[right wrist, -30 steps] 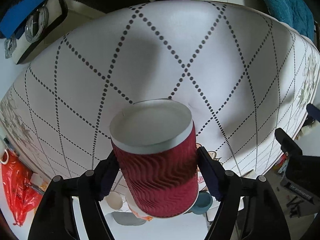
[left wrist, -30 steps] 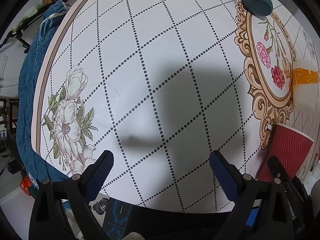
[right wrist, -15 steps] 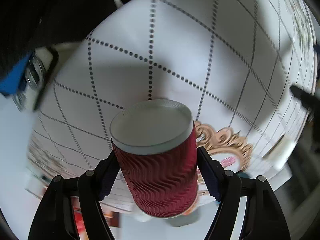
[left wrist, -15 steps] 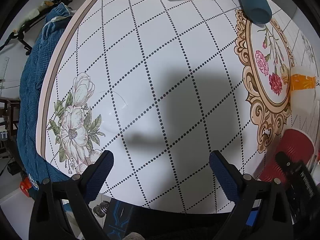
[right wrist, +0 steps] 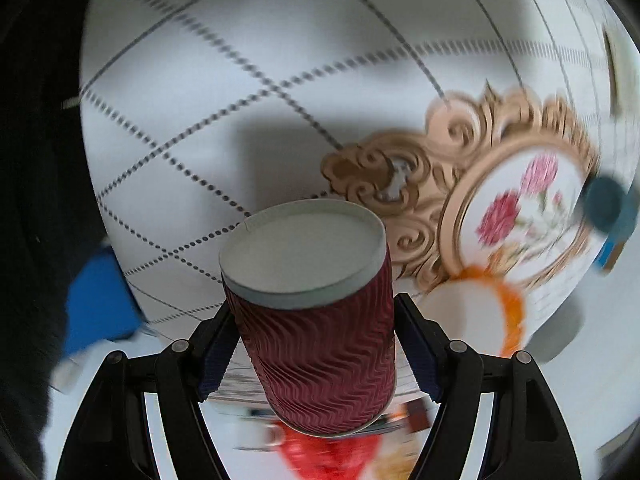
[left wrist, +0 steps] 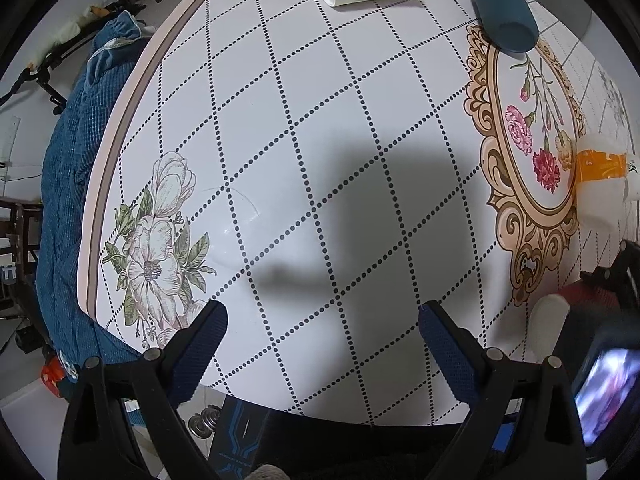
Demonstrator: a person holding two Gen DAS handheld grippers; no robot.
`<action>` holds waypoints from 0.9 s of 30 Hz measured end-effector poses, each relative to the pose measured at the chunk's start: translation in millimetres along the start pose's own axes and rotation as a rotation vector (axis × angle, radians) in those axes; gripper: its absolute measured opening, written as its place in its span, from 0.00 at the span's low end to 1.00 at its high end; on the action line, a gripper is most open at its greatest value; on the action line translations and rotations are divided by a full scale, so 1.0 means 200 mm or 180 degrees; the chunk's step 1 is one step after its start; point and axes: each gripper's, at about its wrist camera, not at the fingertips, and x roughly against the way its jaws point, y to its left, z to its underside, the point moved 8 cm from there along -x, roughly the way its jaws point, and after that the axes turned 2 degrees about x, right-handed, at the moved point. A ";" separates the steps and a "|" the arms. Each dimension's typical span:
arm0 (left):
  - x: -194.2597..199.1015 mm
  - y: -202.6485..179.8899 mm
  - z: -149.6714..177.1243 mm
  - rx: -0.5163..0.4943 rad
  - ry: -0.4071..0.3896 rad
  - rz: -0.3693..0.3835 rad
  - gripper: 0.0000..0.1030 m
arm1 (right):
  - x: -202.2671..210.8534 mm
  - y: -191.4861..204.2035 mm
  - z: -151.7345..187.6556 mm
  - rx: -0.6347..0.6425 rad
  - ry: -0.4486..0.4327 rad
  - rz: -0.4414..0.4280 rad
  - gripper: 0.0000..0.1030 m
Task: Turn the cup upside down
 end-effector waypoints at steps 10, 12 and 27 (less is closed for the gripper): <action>0.01 -0.04 -0.01 -0.0047 -0.0024 0.0004 0.95 | -0.11 -0.21 0.04 -0.1103 0.0048 -0.1107 0.75; 0.01 -0.04 0.00 -0.0054 -0.0022 0.0002 0.95 | -0.13 -0.24 0.05 -0.1339 0.0027 -0.1365 0.75; 0.03 -0.12 -0.04 -0.0150 -0.0035 -0.0019 0.95 | -0.31 -0.65 0.14 -0.2625 -0.0241 -0.2431 0.75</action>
